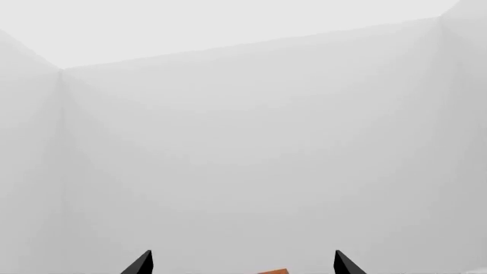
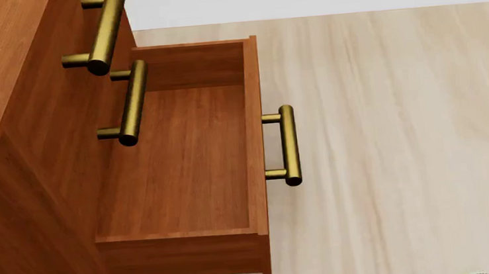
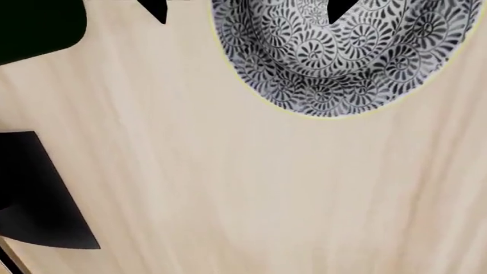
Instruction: Put the bowl in the bottom drawer of the cabinet.
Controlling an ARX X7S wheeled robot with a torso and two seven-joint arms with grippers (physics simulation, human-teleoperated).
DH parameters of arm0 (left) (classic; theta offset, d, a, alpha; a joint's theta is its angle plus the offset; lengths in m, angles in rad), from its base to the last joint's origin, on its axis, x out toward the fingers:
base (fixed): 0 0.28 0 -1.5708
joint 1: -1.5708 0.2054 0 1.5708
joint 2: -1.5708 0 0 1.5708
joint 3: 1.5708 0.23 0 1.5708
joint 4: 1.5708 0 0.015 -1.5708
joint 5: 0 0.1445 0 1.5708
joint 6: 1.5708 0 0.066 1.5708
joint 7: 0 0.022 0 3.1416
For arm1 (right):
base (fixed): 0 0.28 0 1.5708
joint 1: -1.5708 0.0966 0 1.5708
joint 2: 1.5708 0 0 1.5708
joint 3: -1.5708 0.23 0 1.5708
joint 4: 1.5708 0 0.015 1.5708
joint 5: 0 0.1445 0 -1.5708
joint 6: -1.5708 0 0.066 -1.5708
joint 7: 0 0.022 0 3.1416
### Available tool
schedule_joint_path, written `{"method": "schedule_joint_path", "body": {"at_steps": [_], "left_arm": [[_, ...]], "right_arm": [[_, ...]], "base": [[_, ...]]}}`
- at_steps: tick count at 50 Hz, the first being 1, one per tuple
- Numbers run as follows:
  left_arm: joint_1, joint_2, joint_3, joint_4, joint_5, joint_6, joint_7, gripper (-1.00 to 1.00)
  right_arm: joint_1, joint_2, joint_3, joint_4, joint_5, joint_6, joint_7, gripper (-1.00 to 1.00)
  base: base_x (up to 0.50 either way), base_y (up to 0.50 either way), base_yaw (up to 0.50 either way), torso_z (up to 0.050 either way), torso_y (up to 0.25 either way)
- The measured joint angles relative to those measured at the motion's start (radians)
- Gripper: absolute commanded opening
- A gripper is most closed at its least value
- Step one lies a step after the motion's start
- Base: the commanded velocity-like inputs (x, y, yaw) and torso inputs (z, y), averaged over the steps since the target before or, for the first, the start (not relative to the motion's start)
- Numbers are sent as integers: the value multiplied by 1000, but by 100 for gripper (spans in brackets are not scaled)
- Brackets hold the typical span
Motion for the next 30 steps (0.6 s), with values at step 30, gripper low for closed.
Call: {"method": "schedule_joint_path", "body": {"at_steps": [30], "left_arm": [[0, -9, 5, 4, -6, -2, -7, 100]], "right_arm": [[21, -18, -64, 114, 8, -81, -39, 100]], "base": [[1, 0, 0, 0, -1]]}}
